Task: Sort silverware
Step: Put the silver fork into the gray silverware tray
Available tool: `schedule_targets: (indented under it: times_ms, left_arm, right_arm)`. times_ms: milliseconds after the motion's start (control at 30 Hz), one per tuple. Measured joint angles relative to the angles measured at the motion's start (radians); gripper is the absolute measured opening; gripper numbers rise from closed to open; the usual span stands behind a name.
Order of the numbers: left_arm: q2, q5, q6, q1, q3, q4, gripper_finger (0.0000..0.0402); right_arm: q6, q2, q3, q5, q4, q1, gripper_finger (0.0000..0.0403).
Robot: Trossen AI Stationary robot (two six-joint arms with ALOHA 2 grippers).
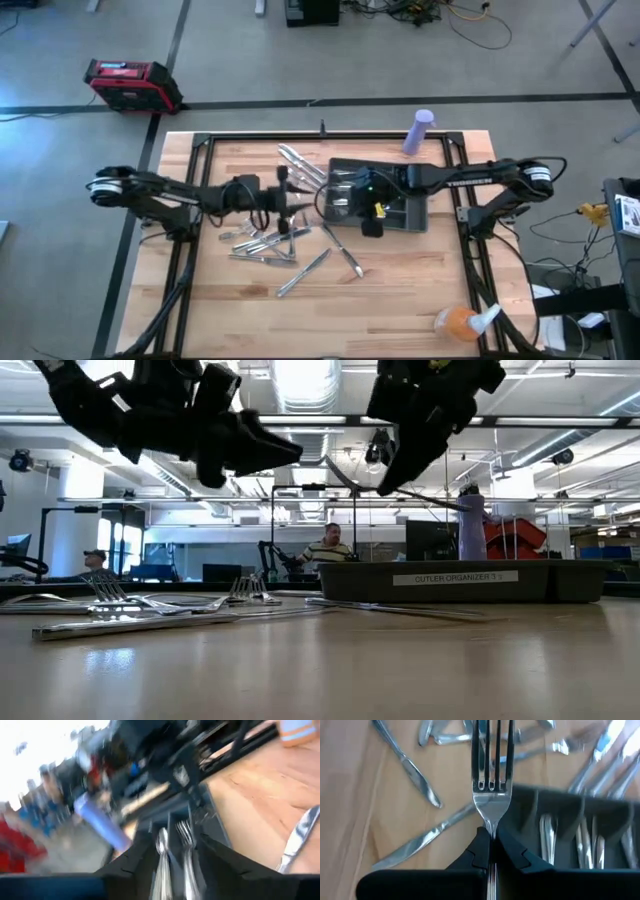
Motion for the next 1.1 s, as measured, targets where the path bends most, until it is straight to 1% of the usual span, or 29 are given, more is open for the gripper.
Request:
schedule_targets:
  times_ms: [67, 133, 267, 367, 467, 567, 767, 933, 1100]
  left_arm:
    - [0.045, 0.002, 0.125, -0.010, 0.013, 0.043, 0.0152]
    - [0.089, 0.002, 0.204, -0.020, 0.040, 0.046, 0.0157]
    - [0.163, 0.002, 0.236, -0.041, 0.103, 0.046, 0.0159]
    - [0.203, 0.002, 0.285, -0.070, 0.147, 0.043, 0.0151]
    - [0.236, 0.003, 0.290, -0.096, 0.204, 0.029, 0.0140]
    - [0.254, 0.004, 0.310, -0.110, 0.244, -0.030, 0.0128]
    - [0.263, 0.015, 0.308, -0.114, 0.295, -0.062, 0.0117]
    - [0.261, 0.015, 0.307, -0.115, 0.295, -0.084, 0.0117]
    - [0.260, -0.048, 0.281, -0.117, 0.285, -0.098, 0.0116]
  right_arm:
    - [0.016, 0.000, -0.003, -0.046, -0.021, -0.009, 0.0000]
    - [0.030, 0.000, -0.010, -0.091, -0.043, -0.012, 0.0000]
    - [0.035, -0.004, 0.004, -0.166, -0.065, -0.012, 0.0000]
    - [0.020, -0.010, 0.025, -0.187, -0.104, -0.013, 0.0000]
    - [-0.004, -0.009, 0.045, -0.197, -0.125, -0.020, 0.0000]
    - [-0.034, -0.009, 0.063, -0.222, -0.131, -0.021, 0.0002]
    - [-0.098, -0.010, 0.083, -0.225, -0.146, -0.024, 0.0002]
    - [-0.072, -0.010, 0.088, -0.221, -0.146, -0.032, 0.0001]
    - [0.007, 0.000, 0.080, -0.177, -0.142, -0.029, 0.0001]
